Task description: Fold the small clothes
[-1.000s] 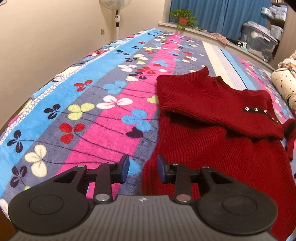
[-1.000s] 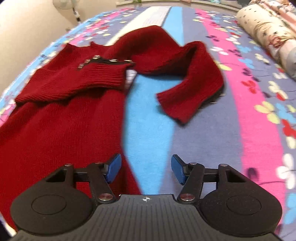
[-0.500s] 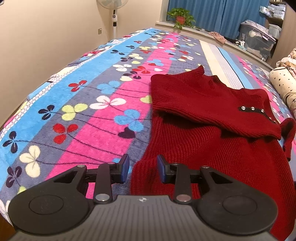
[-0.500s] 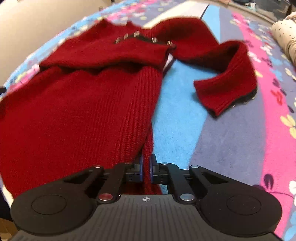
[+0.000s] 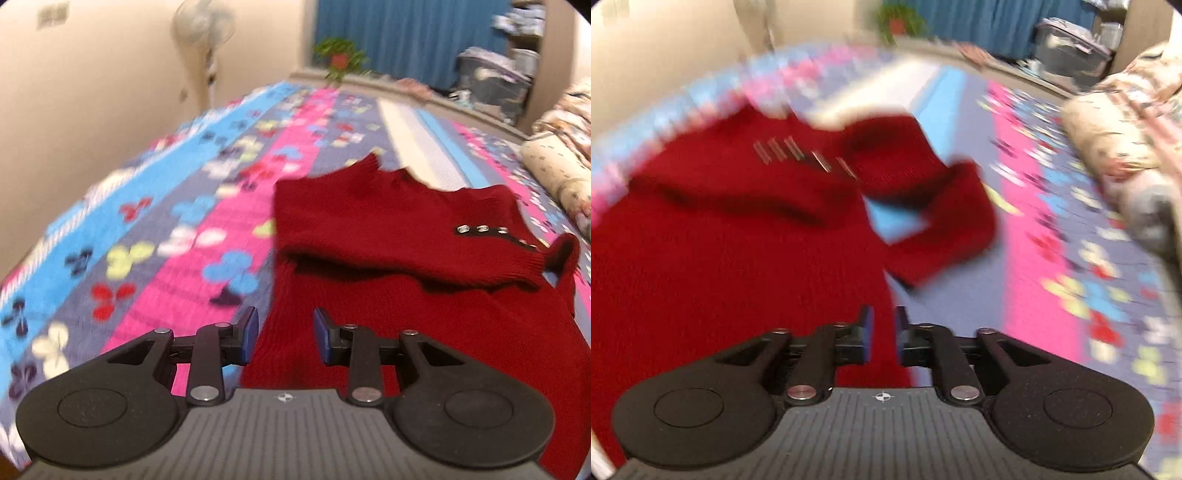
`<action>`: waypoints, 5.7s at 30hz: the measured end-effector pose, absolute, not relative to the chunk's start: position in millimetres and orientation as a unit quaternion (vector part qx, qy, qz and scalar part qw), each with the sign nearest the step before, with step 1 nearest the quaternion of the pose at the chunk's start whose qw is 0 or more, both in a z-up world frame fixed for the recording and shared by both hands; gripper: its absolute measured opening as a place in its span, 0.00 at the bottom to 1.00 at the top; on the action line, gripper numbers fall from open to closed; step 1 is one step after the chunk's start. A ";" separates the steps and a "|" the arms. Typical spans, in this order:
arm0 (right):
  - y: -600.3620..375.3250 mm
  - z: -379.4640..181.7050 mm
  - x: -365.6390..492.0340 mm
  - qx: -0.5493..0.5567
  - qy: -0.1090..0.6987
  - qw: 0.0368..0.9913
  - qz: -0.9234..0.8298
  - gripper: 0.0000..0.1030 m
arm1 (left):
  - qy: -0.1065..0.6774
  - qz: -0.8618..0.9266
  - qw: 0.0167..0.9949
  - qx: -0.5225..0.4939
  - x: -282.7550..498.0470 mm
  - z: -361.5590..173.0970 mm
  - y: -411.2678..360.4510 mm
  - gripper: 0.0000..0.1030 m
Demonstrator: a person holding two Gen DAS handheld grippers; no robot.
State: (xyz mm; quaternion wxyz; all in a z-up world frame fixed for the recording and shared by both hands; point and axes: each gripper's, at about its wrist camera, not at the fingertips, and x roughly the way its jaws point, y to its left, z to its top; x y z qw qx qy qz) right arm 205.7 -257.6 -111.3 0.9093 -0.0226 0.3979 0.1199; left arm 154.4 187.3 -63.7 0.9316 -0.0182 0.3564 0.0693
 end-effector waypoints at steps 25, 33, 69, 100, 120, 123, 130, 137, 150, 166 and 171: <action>-214.7 -153.0 248.2 -0.053 0.496 0.842 0.206 0.48 | 0.393 -0.097 0.900 0.160 308.3 -134.4 -56.7 0.52; -209.0 -158.5 250.3 -0.079 0.501 0.837 0.207 0.48 | 0.343 -0.034 0.935 0.084 302.4 -88.2 45.9 0.00; -192.1 -169.2 252.8 -0.122 0.488 0.842 0.193 0.57 | 0.209 0.452 0.852 -0.159 203.3 -47.7 393.3 0.10; -291.1 -127.8 314.8 0.283 0.303 0.908 0.059 0.65 | 0.435 0.246 0.862 -0.080 313.8 -137.0 341.4 0.41; -405.4 -136.2 410.2 0.325 0.245 0.895 -0.181 0.15 | 0.441 0.226 0.866 -0.059 318.6 -139.9 346.9 0.43; -417.1 -127.0 397.3 0.236 0.169 0.938 -0.188 0.16 | 0.443 0.227 0.865 -0.057 319.7 -139.8 345.7 0.43; -487.3 -218.0 387.2 0.223 0.354 0.835 -0.358 0.26 | 0.440 0.219 0.869 -0.060 316.0 -135.5 342.9 0.43; -487.5 -191.0 319.1 0.226 0.317 0.858 -0.336 0.29 | 0.400 0.194 0.888 -0.117 300.3 -114.0 336.0 0.43; -305.2 -78.9 220.0 0.115 0.322 0.936 0.088 0.61 | 0.368 0.002 0.917 -0.153 153.6 -57.2 280.0 0.43; -294.4 -191.9 203.2 0.060 0.503 0.857 0.095 0.68 | 0.458 -0.120 0.863 -0.176 119.4 -142.9 252.6 0.58; -289.2 -191.7 196.3 0.049 0.500 0.856 0.124 0.68 | 0.487 -0.168 0.850 -0.108 120.3 -150.1 219.9 0.60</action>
